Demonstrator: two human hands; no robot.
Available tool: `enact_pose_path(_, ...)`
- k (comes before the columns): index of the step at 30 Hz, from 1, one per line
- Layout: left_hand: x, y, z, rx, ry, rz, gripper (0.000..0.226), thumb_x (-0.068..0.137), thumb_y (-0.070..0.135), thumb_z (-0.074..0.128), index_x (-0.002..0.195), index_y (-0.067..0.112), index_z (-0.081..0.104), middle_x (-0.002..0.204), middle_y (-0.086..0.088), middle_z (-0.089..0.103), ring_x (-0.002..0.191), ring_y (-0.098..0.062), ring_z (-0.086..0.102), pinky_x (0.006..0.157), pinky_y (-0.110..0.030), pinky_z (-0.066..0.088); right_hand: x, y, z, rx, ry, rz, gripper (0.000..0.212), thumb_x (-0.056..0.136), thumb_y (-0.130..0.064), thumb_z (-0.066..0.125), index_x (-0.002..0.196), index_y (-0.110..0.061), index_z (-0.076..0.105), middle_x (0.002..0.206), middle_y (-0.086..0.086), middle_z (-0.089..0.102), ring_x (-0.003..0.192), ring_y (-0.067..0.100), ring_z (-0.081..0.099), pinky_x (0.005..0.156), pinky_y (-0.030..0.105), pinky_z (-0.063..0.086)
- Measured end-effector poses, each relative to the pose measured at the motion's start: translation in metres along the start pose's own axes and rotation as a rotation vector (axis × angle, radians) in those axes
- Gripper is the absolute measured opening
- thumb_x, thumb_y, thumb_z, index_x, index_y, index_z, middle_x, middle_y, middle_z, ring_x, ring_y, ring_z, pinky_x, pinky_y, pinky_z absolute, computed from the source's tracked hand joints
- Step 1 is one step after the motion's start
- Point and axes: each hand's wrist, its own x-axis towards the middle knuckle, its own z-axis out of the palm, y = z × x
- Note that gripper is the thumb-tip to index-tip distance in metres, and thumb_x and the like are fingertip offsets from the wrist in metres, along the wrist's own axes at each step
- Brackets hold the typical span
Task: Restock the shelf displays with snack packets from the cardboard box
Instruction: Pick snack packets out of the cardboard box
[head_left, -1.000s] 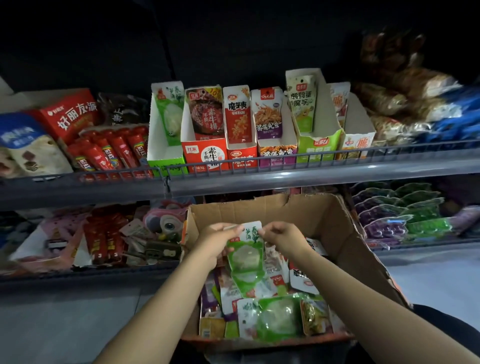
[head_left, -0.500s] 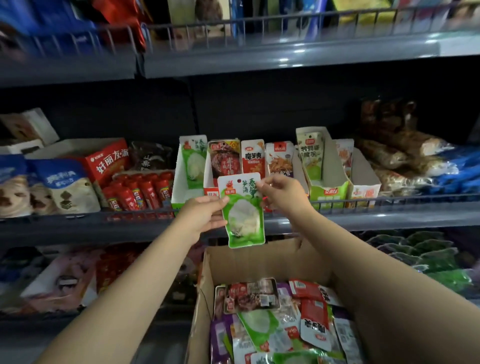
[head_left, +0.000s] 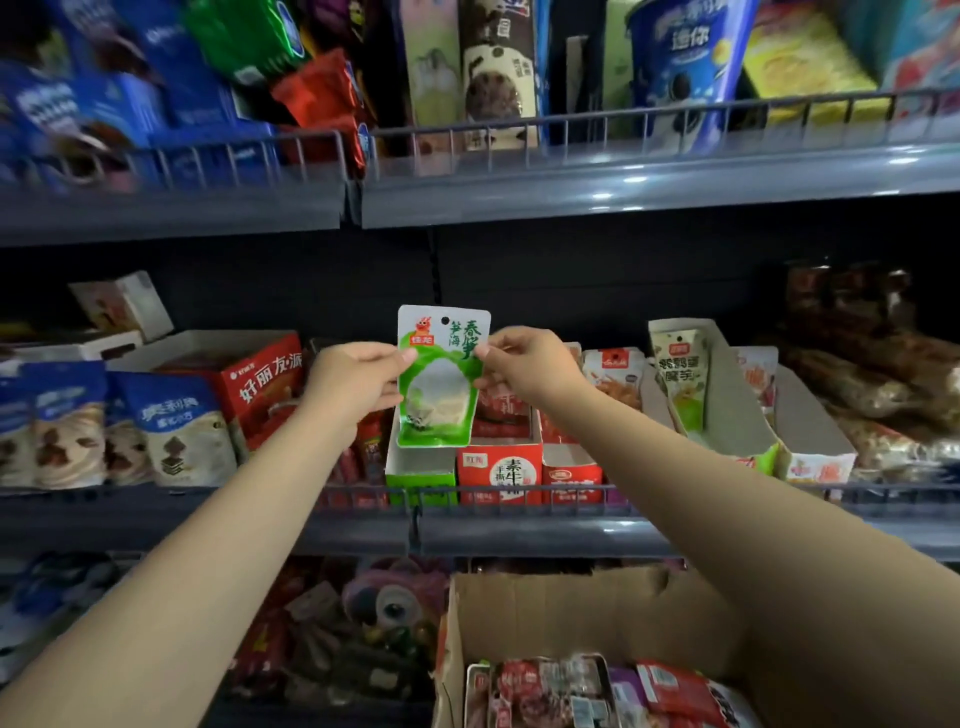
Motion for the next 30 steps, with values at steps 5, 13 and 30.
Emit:
enact_pose_path(5,0.026,-0.004,-0.012,-0.025,0.02,0.032,0.029,0.085,0.02,0.069,0.111,0.006,0.065,0.1,-0.009,0.067,0.088,-0.018,0.065,0.069,-0.021,0.057,0.028,-0.004,0.018,-0.004,0.019,-0.051,0.01,0.093,-0.015,0.058,0.095,-0.007,0.064,0.088,0.01,0.067,0.072,0.017,0.067,0.076,0.033,0.059)
enact_pose_path(13,0.071,-0.031,-0.001,-0.052,0.033,-0.013,0.033,0.087,0.019,0.067,0.115,0.002,0.061,0.101,-0.014,0.066,0.087,-0.023,0.066,0.065,-0.021,0.057,0.069,0.014,0.031,-0.075,0.061,0.035,0.006,0.091,-0.017,0.062,0.086,-0.013,0.063,0.088,0.01,0.068,0.063,0.013,0.065,0.064,0.023,0.058)
enact_pose_path(30,0.135,-0.093,0.025,0.291,0.206,0.104,0.009,0.083,0.021,0.072,0.077,0.016,0.068,0.079,-0.004,0.067,0.079,-0.027,0.065,0.078,-0.04,0.056,0.127,0.062,0.049,-0.633,0.081,-0.002,0.024,0.094,-0.015,0.051,0.103,-0.001,0.069,0.103,0.015,0.069,0.094,0.027,0.065,0.086,0.038,0.053)
